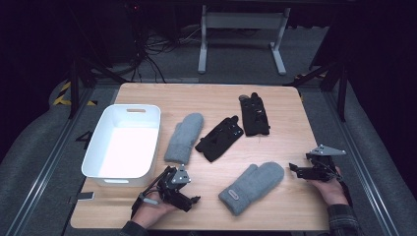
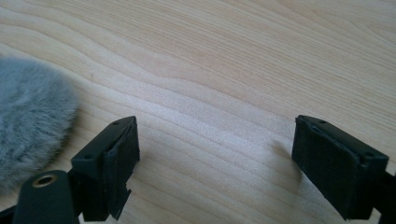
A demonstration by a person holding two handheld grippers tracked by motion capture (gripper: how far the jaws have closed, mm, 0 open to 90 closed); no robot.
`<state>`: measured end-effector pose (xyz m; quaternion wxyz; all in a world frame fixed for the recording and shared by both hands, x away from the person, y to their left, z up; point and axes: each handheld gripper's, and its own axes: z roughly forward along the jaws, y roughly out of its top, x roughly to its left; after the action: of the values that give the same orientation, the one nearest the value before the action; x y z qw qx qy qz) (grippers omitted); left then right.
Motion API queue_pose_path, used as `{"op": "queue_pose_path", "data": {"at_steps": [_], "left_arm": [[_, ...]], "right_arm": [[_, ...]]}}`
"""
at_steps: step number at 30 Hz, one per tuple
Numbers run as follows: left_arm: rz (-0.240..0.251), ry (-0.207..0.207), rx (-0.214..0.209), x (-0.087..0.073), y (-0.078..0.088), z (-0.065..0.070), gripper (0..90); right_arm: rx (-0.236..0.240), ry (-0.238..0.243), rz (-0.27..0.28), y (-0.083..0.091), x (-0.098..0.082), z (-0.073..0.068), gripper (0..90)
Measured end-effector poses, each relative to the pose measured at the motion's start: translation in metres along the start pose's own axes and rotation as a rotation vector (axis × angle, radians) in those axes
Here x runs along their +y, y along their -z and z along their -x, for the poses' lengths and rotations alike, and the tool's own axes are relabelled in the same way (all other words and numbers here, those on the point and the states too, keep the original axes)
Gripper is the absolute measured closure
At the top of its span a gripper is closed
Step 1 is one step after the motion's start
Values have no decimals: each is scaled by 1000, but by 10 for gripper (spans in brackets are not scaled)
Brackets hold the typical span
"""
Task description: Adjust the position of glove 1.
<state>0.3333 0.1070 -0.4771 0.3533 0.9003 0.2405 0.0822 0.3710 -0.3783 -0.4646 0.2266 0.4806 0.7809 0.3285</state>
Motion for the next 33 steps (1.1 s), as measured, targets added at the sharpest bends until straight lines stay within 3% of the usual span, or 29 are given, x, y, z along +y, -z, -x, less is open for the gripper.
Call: {"op": "queue_pose_path", "data": {"at_steps": [4, 12, 21, 28, 33], "left_arm": [[-9, 51, 1, 3, 3, -2, 27], [-2, 84, 16, 12, 13, -1, 43], [35, 111, 66, 40, 22, -2, 45], [41, 127, 119, 65, 19, -16, 59], [31, 138, 154, 75, 15, -28, 80]], "right_arm": [[0, -1, 0, -1, -1, 0, 150], [6, -12, 10, -2, -2, 0, 138], [6, -11, 9, -2, -2, 0, 136], [5, -9, 9, -2, -2, 0, 136], [6, -9, 9, -2, -2, 0, 136]]}}
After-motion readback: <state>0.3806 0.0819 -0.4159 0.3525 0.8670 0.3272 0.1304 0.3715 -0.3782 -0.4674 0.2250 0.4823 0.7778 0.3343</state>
